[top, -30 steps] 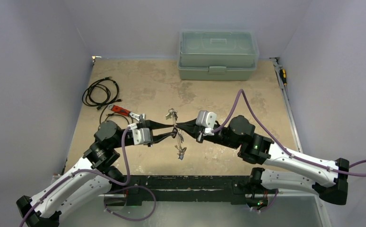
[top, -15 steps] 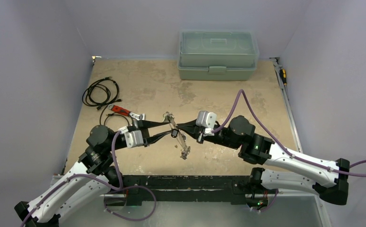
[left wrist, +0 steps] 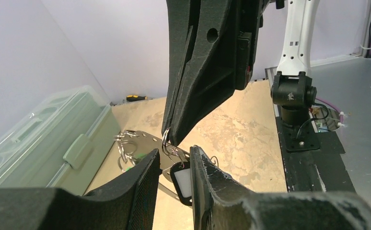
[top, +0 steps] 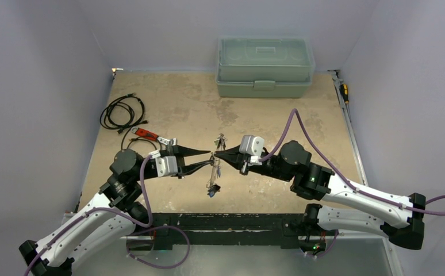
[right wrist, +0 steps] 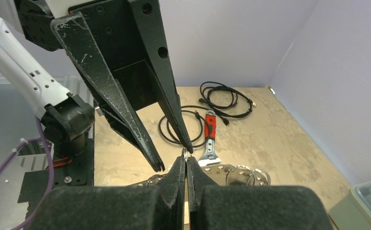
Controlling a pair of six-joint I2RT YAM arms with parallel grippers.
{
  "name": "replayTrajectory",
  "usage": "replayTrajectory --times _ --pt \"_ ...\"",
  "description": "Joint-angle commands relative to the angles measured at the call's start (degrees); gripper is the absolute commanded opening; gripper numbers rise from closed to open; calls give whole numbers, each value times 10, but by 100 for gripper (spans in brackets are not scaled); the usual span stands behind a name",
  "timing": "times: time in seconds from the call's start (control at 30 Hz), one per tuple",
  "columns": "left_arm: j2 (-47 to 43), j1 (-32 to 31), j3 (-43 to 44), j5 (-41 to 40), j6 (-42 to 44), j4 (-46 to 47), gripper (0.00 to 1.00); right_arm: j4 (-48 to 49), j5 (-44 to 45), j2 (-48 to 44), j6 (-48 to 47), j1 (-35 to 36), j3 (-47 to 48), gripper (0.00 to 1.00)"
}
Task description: Put the keys on the keyring
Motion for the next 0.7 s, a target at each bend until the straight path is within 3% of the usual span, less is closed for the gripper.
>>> replayTrajectory --times 0.0,0.3,0.67 --pt "6 -2 6 25 -17 26 28 48 -20 -14 10 -1 6 0" --pt "13 -3 7 35 -19 26 27 45 -54 -13 14 -1 8 0" --pt "19 -3 10 41 -15 21 10 56 -81 -21 18 -1 8 0"
